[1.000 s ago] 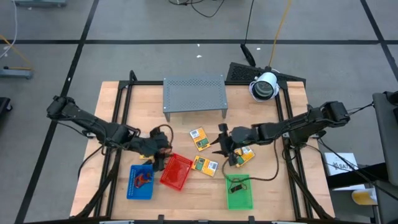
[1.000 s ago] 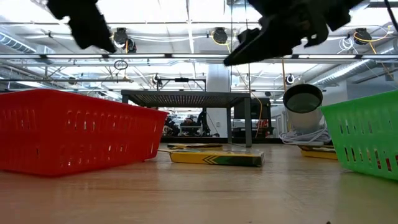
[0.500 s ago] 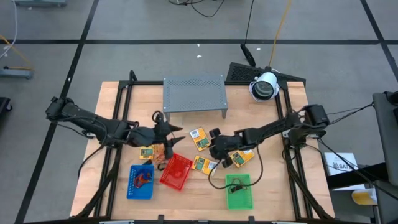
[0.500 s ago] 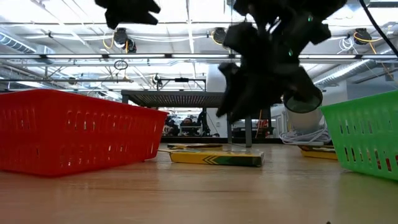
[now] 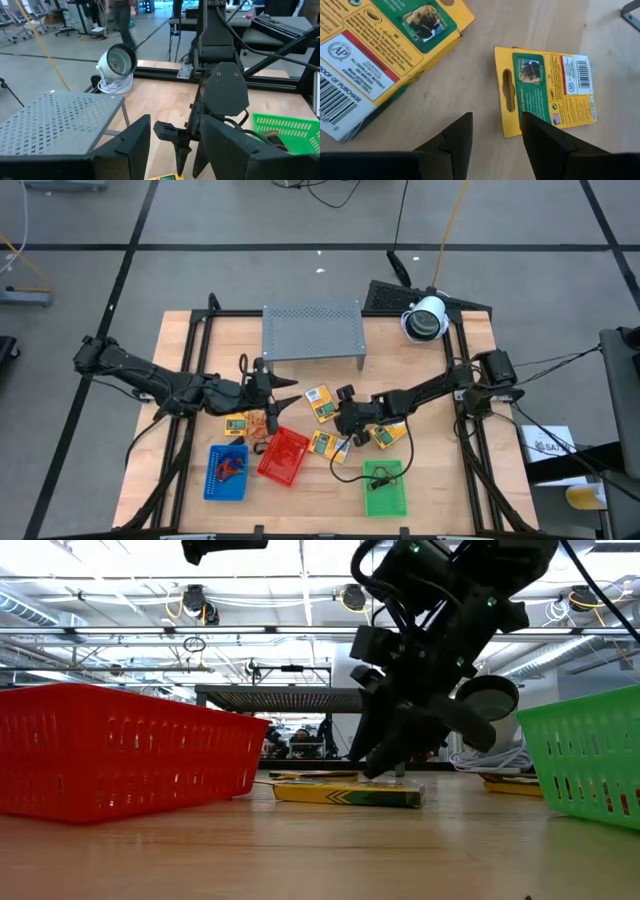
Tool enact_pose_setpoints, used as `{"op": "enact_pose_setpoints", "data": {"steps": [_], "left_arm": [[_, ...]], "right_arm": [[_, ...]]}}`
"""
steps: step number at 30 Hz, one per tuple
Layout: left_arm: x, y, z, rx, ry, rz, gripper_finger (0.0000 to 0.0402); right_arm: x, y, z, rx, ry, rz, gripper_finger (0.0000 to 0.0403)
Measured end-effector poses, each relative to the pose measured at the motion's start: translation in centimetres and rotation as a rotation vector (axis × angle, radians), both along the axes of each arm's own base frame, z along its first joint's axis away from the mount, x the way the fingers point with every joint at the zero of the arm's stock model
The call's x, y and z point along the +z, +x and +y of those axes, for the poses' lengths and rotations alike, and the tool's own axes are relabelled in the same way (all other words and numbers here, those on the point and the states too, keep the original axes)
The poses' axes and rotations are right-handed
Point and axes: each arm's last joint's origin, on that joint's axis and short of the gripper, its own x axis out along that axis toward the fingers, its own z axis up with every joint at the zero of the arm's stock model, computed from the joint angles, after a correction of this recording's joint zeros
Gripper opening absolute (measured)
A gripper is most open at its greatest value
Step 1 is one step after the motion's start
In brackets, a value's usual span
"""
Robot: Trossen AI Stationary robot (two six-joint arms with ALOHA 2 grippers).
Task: Pick & Place Office Desk Supplies
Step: Put the yellow crayon box into the red basket
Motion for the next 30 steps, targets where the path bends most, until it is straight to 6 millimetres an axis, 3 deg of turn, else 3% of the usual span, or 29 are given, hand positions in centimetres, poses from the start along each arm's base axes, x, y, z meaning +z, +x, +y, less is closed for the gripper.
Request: {"op": "enact_pose_setpoints", "data": {"steps": [9,20,30], "left_arm": [[0.0,0.0,0.0,0.0,-0.002,0.0,0.0182],[0.0,0.0,0.0,-0.001,0.003,0.001,0.0182],[0.0,0.0,0.0,-0.001,0.005,0.002,0.0182]], "right_arm": [[0.3,0.4,0.0,-0.004,0.0,-0.057,0.0155],[-2.5,1.2,0.2,-0.016,-0.016,-0.039,0.0155],[-2.8,1.5,0.0,-0.039,-0.099,-0.057,0.0136]]}}
